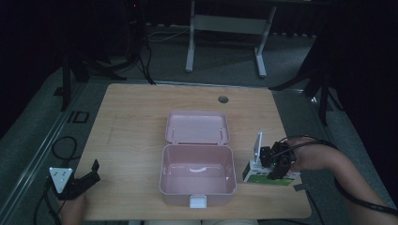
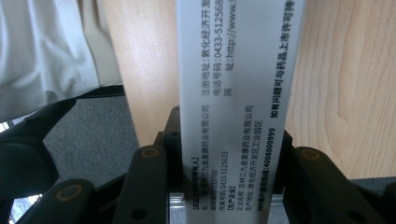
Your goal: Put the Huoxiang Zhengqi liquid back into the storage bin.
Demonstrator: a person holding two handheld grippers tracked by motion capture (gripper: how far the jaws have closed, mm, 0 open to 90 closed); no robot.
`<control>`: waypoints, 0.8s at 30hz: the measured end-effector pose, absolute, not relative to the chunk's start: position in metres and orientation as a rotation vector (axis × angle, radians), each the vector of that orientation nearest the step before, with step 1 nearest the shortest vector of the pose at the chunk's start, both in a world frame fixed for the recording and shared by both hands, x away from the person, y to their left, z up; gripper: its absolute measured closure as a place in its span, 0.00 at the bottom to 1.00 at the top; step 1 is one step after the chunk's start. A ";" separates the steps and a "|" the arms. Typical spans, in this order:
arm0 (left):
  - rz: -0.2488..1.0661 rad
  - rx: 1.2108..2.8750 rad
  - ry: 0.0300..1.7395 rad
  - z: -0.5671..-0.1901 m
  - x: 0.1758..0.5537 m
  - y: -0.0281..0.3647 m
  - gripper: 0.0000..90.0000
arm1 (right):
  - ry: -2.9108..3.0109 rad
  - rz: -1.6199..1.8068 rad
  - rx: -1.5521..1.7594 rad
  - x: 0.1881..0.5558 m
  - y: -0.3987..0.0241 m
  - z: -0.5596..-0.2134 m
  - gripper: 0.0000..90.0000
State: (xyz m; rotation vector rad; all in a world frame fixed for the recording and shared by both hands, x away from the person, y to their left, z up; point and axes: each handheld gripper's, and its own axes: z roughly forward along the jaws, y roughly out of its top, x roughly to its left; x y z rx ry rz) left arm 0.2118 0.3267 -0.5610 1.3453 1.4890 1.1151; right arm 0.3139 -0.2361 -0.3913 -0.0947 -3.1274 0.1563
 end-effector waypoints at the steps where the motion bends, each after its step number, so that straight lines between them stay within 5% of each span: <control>1: 1.114 1.342 1.489 -0.561 0.212 0.327 0.02 | -3.125 0.158 -0.099 0.312 -0.235 -0.388 0.70; 24: 1.113 1.344 1.489 -0.561 0.212 0.327 0.02 | -3.159 0.141 -0.075 0.298 -0.201 -0.328 0.70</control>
